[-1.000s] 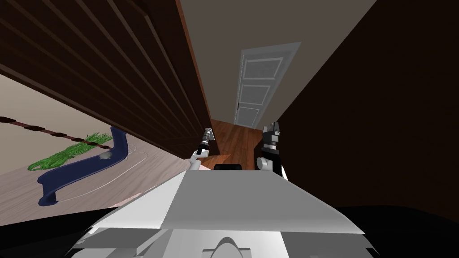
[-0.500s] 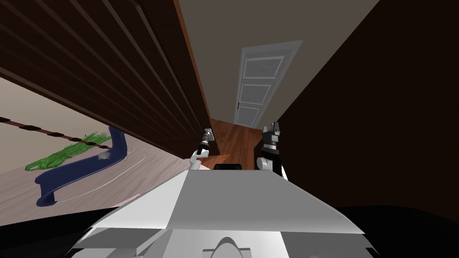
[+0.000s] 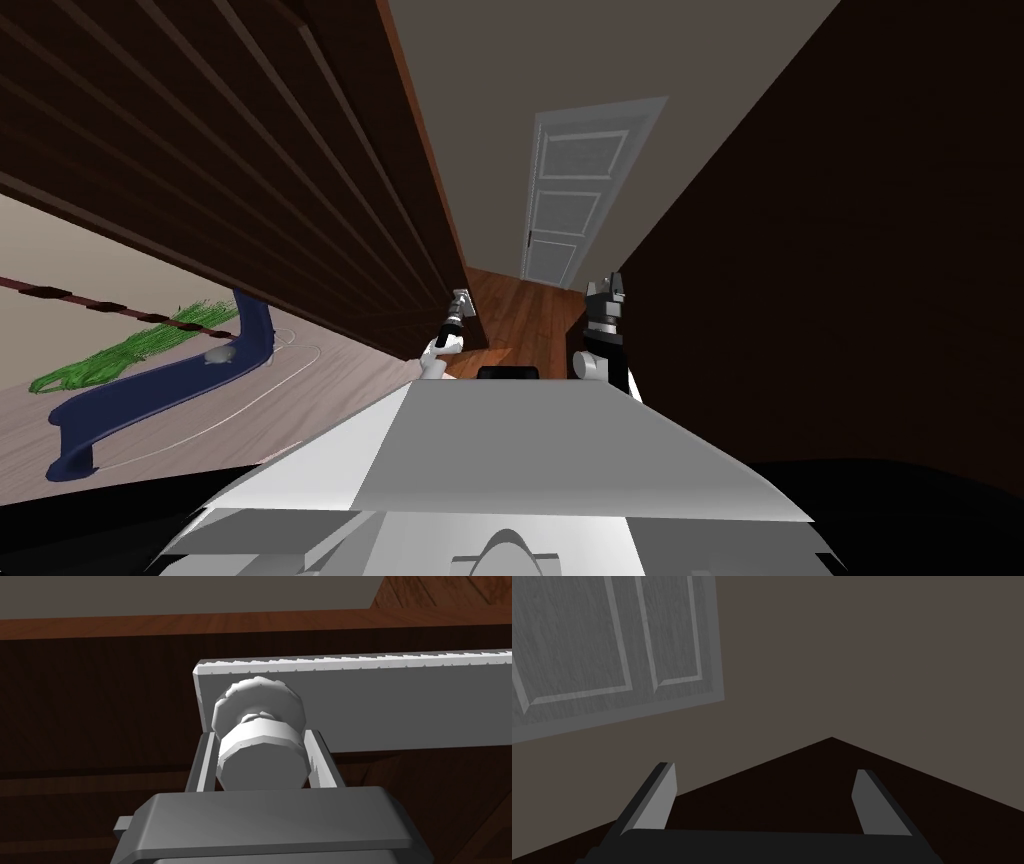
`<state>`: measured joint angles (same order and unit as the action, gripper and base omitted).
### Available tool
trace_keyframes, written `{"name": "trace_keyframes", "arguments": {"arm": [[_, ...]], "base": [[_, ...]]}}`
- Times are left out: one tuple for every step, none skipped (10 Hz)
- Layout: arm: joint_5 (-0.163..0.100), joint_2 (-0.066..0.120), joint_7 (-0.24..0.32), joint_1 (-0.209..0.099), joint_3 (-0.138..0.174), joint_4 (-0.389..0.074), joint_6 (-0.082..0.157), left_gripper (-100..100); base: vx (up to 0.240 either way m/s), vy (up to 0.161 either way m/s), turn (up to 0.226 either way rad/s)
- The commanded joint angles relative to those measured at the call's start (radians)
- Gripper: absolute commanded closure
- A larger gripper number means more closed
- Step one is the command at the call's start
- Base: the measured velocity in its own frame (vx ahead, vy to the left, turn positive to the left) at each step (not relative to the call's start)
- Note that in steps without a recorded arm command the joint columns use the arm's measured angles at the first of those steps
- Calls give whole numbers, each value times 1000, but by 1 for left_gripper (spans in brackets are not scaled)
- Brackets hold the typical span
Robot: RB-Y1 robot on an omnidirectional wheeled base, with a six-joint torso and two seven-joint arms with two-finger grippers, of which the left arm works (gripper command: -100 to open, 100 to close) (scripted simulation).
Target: Push the door open
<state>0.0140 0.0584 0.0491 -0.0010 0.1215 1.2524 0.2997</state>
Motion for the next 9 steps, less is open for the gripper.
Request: {"name": "trace_keyframes", "arguments": {"arm": [[-18,6,-19,-3,25,6,10,100],[-33,9,-32,2,40,11,9,100],[-41,11,-38,4,47,13,9,100],[-57,14,-51,10,64,18,8,100],[-66,15,-59,13,73,20,8,100],[-84,18,-74,19,91,26,7,100],[-94,19,-82,22,101,29,7,100],[-104,20,-90,25,111,32,7,100],[-114,21,-98,28,121,35,6,100]], "base": [[179,5,-43],[190,-15,-68],[160,-51,-18],[156,-43,-35],[156,-29,-34],[145,-30,-35],[133,-22,-36],[115,-13,-27],[115,-20,-27]]}}
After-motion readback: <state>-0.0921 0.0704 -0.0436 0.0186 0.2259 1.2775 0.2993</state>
